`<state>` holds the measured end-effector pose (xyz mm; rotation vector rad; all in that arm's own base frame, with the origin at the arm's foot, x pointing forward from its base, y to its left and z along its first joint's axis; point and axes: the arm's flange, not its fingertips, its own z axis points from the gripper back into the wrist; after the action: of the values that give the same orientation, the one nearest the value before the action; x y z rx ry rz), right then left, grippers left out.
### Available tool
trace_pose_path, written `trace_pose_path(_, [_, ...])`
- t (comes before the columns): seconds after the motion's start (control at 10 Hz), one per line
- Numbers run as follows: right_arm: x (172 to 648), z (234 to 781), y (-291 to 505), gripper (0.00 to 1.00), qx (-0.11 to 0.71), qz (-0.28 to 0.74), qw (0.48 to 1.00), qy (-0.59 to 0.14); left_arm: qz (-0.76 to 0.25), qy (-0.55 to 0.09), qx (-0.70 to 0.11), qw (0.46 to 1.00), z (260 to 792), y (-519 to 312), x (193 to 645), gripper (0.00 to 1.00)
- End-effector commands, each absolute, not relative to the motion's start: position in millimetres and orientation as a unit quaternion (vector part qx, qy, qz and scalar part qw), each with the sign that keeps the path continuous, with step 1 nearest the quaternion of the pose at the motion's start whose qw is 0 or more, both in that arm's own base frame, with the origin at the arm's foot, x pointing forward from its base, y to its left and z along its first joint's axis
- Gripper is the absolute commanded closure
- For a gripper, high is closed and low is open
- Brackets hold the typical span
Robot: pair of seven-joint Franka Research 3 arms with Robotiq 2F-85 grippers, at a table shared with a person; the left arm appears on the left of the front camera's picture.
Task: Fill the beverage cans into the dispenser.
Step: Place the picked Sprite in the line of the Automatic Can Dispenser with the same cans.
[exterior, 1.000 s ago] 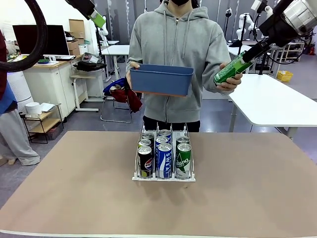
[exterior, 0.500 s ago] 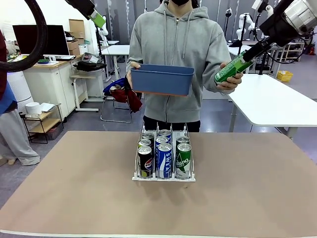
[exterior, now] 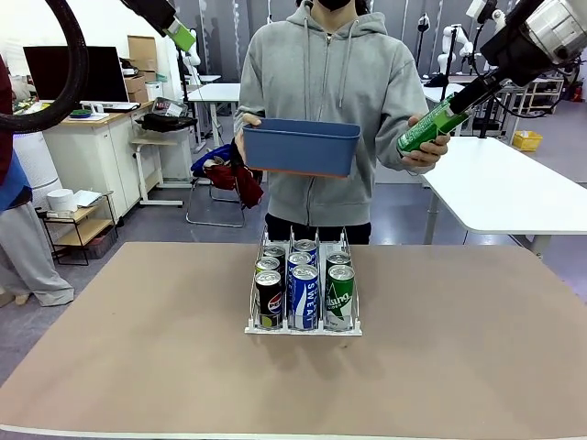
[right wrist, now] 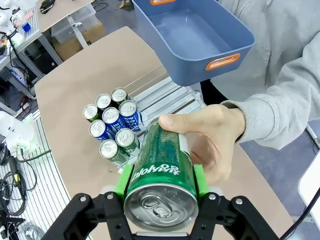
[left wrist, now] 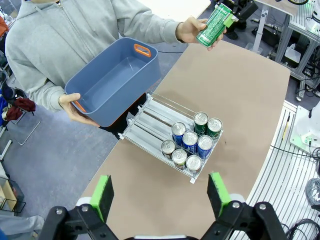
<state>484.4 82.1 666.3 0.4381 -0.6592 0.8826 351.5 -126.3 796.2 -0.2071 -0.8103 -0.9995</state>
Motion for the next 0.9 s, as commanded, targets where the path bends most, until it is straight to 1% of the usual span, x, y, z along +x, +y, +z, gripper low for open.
trace_pose_path(0.0, [483.9, 666.1, 82.1, 1.0, 0.206, 0.424, 0.825, -0.311, -0.466, -0.375, -0.103, 0.795, 790.7, -123.4, 347.9, 0.0])
trace_pose_path(0.8, [483.9, 666.1, 82.1, 1.0, 0.206, 0.424, 0.825, -0.311, -0.466, -0.375, -0.103, 0.795, 790.7, -123.4, 347.9, 0.0])
